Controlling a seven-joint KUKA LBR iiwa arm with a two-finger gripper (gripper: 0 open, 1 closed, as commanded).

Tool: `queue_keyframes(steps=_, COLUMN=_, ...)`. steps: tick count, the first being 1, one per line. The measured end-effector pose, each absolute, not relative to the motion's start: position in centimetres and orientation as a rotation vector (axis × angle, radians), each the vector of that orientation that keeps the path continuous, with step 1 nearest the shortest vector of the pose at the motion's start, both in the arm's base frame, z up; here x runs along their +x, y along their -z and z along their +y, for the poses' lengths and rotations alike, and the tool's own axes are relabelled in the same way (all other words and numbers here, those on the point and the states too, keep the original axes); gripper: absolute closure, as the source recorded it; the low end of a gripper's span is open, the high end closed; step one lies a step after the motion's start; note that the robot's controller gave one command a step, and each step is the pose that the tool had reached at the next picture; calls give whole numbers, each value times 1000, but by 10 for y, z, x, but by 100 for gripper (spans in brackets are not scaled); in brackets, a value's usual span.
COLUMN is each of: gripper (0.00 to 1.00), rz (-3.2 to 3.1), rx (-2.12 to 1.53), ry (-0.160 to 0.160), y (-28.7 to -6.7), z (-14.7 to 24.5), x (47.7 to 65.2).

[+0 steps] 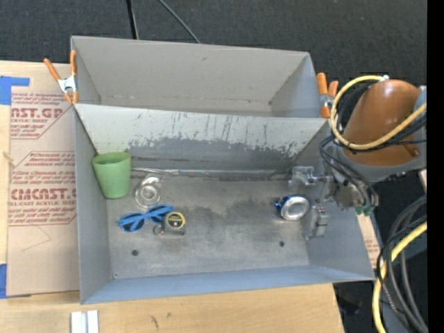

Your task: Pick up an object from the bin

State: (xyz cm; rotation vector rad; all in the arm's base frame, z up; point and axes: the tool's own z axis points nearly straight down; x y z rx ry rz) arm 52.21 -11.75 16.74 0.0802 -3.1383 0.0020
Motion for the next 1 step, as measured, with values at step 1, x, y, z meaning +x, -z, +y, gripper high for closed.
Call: queue_keyframes(steps=1, gripper=0, rz=-3139, rx=22, ry=2, y=-82, z=-138, x=553)
